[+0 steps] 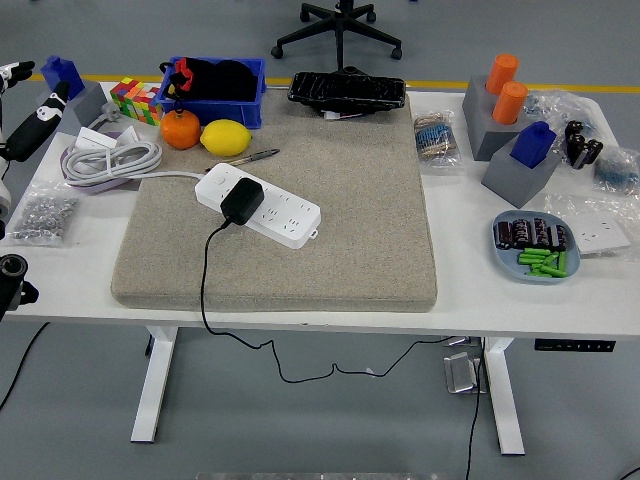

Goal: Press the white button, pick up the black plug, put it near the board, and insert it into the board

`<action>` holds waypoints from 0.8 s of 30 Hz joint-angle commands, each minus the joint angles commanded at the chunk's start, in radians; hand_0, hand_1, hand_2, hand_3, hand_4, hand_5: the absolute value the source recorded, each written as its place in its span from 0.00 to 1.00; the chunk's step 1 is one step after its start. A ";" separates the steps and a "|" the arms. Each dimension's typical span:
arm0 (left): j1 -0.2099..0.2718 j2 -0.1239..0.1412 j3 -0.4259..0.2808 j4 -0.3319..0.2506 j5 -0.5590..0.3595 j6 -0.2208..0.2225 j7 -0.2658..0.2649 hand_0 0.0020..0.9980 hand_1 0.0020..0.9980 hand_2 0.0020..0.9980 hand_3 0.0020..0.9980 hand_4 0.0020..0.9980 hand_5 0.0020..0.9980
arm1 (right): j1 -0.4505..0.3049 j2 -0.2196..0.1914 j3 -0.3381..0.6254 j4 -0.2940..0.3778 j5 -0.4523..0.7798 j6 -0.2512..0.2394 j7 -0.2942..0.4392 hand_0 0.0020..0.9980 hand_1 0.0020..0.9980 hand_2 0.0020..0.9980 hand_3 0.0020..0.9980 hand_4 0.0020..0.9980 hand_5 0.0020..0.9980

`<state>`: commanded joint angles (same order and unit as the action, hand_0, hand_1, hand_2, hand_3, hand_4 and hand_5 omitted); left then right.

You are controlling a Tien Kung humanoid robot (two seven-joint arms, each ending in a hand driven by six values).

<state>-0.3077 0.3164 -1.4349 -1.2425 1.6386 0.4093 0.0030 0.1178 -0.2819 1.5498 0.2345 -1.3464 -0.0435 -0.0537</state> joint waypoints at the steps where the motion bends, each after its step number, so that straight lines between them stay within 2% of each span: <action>1: 0.005 -0.003 -0.007 -0.004 0.003 0.000 0.000 0.94 0.89 0.83 0.80 0.81 0.69 | -0.004 0.001 0.003 0.000 -0.002 0.000 0.000 0.62 0.54 0.55 0.59 0.66 0.36; 17: 0.003 -0.014 -0.013 -0.023 0.031 -0.011 0.015 0.94 0.90 0.83 0.80 0.80 0.66 | -0.004 0.007 0.025 0.001 -0.009 0.002 -0.001 0.62 0.54 0.55 0.59 0.66 0.36; 24: 0.003 -0.011 -0.015 -0.026 0.029 -0.032 0.027 0.94 0.90 0.83 0.80 0.79 0.65 | -0.002 0.001 0.030 0.001 -0.011 0.004 -0.003 0.62 0.54 0.55 0.59 0.67 0.37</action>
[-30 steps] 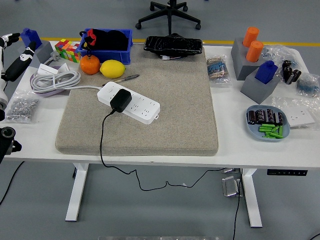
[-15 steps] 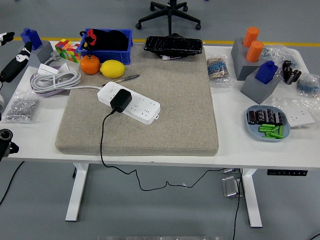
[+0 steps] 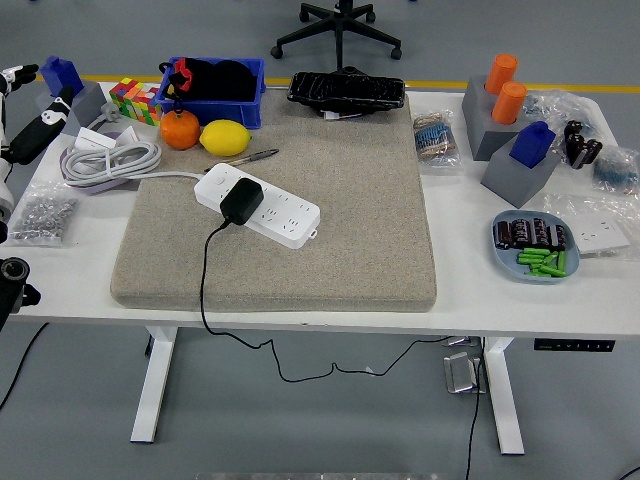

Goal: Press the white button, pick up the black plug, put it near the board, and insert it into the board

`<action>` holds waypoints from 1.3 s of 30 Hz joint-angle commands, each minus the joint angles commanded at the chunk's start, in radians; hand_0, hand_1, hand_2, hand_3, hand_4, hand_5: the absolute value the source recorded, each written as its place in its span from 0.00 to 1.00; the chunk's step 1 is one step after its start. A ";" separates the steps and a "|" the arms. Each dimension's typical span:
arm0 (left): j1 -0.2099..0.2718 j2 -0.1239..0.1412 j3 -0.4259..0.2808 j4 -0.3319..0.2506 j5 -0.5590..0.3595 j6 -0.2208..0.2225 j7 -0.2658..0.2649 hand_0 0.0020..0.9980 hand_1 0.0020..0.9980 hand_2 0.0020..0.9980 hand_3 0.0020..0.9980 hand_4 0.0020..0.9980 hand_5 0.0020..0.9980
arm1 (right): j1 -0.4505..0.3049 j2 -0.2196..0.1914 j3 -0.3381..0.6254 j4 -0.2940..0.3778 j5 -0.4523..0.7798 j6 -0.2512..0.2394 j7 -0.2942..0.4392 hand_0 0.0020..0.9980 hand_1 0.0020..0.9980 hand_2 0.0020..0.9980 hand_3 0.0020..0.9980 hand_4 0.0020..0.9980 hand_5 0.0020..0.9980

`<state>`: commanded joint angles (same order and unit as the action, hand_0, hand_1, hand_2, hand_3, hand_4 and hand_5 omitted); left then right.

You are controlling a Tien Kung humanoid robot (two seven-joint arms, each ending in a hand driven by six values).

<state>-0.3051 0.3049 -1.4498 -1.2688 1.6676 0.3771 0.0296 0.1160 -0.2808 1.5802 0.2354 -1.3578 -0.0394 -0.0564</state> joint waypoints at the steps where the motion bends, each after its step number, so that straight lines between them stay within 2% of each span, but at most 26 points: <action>1: 0.000 0.000 0.000 0.000 0.001 0.000 0.000 0.94 0.90 0.83 0.80 0.79 0.65 | 0.001 -0.001 0.000 0.000 0.000 0.000 0.000 0.62 0.54 0.55 0.59 0.67 0.37; 23: 0.012 -0.004 -0.010 -0.017 0.002 -0.008 0.009 0.94 0.90 0.83 0.80 0.79 0.65 | -0.013 0.012 0.039 0.002 -0.015 0.003 -0.005 0.62 0.55 0.55 0.59 0.67 0.37; 39: 0.039 -0.022 -0.004 -0.039 0.001 -0.016 0.012 0.94 0.90 0.83 0.79 0.78 0.64 | -0.034 0.035 0.070 0.001 -0.032 0.008 -0.011 0.62 0.55 0.55 0.59 0.67 0.37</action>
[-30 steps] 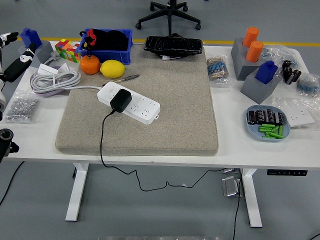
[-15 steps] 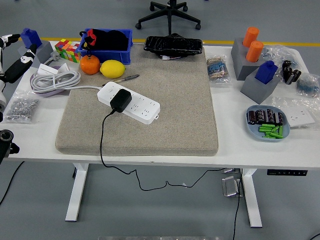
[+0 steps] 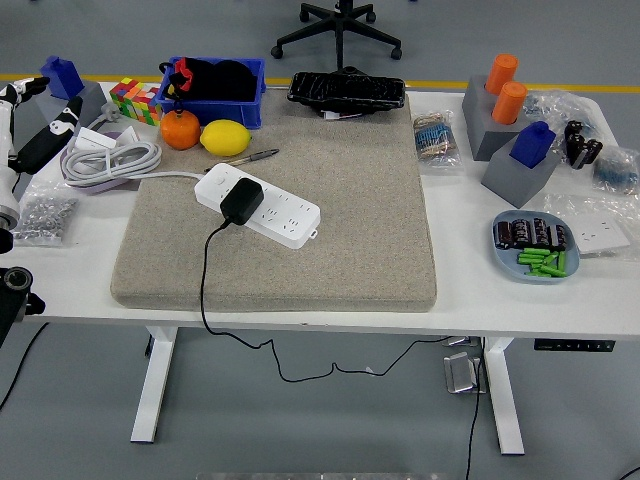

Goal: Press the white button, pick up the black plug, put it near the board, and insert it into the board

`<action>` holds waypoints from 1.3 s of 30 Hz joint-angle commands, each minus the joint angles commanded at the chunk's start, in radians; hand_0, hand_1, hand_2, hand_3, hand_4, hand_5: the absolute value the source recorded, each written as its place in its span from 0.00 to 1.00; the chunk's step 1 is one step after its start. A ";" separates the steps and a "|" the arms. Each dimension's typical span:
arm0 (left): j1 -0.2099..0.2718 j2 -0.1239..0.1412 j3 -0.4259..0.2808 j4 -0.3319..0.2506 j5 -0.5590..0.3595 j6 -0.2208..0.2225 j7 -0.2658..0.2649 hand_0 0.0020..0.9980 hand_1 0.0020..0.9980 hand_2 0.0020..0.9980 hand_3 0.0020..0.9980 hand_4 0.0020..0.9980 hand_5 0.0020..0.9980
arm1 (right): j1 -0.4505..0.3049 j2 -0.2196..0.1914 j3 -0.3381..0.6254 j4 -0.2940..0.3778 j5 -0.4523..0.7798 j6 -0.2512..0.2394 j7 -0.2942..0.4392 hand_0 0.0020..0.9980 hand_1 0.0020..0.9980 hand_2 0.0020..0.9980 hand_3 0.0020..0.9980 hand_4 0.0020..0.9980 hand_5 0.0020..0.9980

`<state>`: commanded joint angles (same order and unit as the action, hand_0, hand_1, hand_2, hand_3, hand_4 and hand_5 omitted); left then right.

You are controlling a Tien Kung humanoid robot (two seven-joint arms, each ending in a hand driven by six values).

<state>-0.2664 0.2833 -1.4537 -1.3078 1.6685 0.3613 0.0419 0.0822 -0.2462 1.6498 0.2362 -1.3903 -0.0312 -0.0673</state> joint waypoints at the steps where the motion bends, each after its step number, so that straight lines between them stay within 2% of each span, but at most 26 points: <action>1: 0.003 -0.001 0.001 0.000 -0.001 0.000 0.000 0.94 0.90 0.83 0.79 0.78 0.64 | -0.002 0.001 0.003 0.000 -0.002 0.000 0.000 0.62 0.55 0.55 0.59 0.67 0.37; 22: 0.050 -0.010 -0.003 -0.019 -0.001 -0.014 0.011 0.95 0.90 0.83 0.79 0.77 0.63 | -0.029 0.011 0.040 -0.009 -0.031 0.012 -0.015 0.62 0.55 0.55 0.59 0.67 0.37; 32: 0.070 -0.004 -0.005 -0.025 0.005 -0.021 0.019 0.95 0.90 0.84 0.78 0.76 0.62 | -0.024 0.017 0.058 -0.015 -0.045 0.019 -0.020 0.62 0.55 0.55 0.59 0.67 0.37; 39: 0.076 0.001 0.022 -0.025 0.001 -0.026 0.022 0.95 0.90 0.84 0.78 0.76 0.62 | -0.028 0.020 0.078 -0.021 -0.062 0.022 -0.023 0.62 0.55 0.55 0.59 0.67 0.37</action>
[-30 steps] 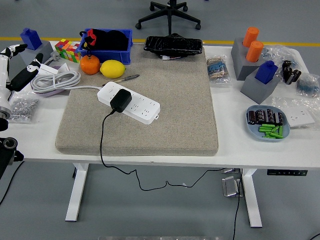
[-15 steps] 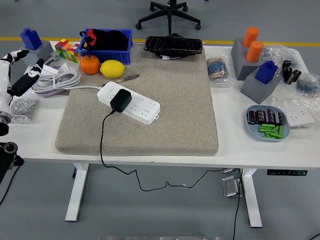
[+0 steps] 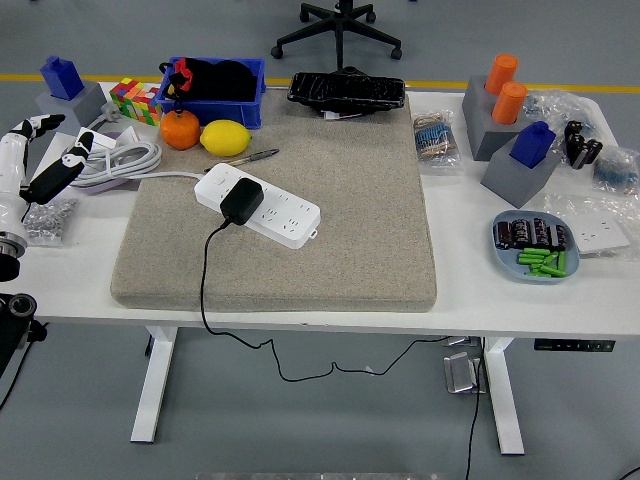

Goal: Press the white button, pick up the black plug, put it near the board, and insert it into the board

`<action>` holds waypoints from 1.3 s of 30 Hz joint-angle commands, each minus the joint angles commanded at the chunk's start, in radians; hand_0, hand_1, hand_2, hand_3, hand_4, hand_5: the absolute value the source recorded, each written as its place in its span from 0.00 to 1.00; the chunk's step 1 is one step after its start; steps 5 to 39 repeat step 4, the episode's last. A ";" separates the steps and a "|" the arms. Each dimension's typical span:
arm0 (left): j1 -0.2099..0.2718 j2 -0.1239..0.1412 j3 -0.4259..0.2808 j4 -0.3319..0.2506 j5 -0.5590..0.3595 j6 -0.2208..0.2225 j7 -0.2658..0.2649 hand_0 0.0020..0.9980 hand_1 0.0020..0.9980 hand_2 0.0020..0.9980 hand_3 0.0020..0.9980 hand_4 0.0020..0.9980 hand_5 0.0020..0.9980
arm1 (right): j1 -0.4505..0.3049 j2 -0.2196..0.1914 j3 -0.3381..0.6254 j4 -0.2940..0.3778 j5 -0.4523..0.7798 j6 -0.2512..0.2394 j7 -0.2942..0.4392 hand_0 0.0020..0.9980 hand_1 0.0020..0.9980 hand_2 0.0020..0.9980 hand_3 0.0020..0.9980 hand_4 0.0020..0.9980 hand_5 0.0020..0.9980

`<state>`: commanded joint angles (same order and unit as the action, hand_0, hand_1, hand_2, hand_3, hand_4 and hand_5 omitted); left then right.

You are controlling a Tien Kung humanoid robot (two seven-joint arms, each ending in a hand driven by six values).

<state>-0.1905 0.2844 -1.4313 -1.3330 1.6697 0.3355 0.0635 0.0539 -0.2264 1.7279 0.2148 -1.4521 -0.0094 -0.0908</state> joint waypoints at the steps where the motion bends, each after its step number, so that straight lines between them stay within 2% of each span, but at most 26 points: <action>1: 0.002 0.000 0.002 0.000 -0.006 0.005 -0.013 0.95 0.90 0.84 0.78 0.76 0.62 | 0.000 0.000 0.002 -0.001 -0.001 0.000 0.000 0.62 0.55 0.55 0.59 0.67 0.37; 4: 0.005 0.000 0.010 0.001 -0.018 0.019 -0.046 0.95 0.90 0.84 0.78 0.76 0.62 | -0.002 0.004 0.010 -0.002 -0.005 0.000 0.000 0.62 0.55 0.55 0.59 0.67 0.37; 39: 0.005 0.000 0.010 0.001 -0.018 0.019 -0.046 0.95 0.90 0.84 0.78 0.76 0.62 | -0.002 0.004 0.010 -0.002 -0.005 0.000 0.000 0.62 0.55 0.55 0.59 0.67 0.37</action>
